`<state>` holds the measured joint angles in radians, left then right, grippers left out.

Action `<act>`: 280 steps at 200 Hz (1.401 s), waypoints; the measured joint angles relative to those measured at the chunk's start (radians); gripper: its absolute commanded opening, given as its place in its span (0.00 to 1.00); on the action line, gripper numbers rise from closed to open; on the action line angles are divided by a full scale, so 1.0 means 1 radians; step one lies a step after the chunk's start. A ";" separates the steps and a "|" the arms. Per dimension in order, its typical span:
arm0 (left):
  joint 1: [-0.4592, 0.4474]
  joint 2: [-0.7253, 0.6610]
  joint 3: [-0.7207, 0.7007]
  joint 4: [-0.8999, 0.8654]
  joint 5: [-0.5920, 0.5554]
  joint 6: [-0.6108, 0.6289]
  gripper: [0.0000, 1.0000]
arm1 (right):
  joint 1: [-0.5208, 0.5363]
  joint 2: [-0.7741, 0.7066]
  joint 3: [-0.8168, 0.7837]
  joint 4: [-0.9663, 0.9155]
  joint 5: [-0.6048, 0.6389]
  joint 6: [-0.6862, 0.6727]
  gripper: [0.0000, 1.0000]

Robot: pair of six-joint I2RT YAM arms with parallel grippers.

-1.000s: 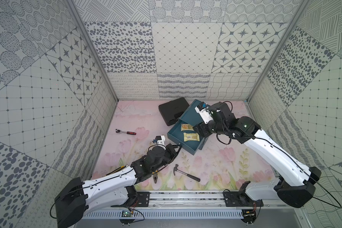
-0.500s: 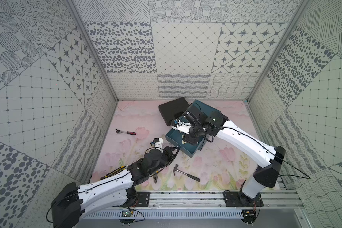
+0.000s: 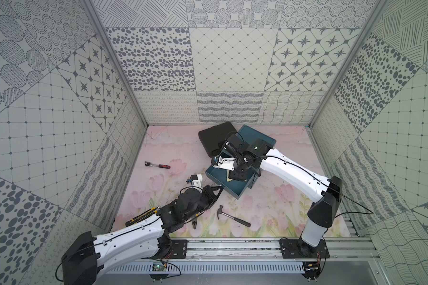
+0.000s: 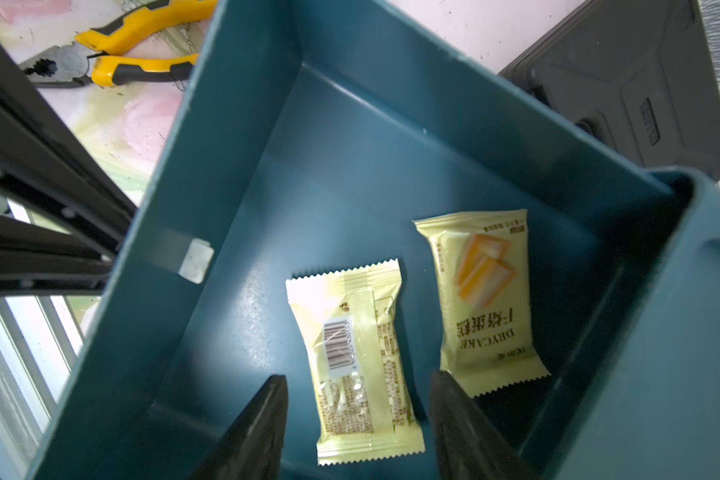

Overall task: Take the cookies out of the drawer
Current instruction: Pick up the cookie from the drawer.

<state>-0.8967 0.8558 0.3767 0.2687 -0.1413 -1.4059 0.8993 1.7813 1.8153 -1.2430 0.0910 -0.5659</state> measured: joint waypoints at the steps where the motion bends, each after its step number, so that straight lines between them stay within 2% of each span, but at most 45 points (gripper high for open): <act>1: 0.000 0.000 0.000 0.000 0.000 0.000 0.00 | 0.000 0.000 0.000 0.000 0.000 -0.002 0.59; 81: 0.000 0.023 0.049 -0.017 0.003 0.051 0.00 | -0.026 0.001 -0.028 -0.005 -0.017 -0.045 0.57; 139: 0.000 0.010 0.055 -0.043 0.004 0.074 0.00 | -0.055 0.001 -0.031 -0.005 -0.046 -0.056 0.59; 280: 0.000 -0.022 0.057 -0.106 0.005 0.076 0.00 | -0.070 0.040 -0.029 -0.026 -0.136 -0.112 0.59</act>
<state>-0.8967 0.8341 0.4335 0.1627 -0.1364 -1.3304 0.8295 1.8214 1.7859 -1.2686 -0.0448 -0.6777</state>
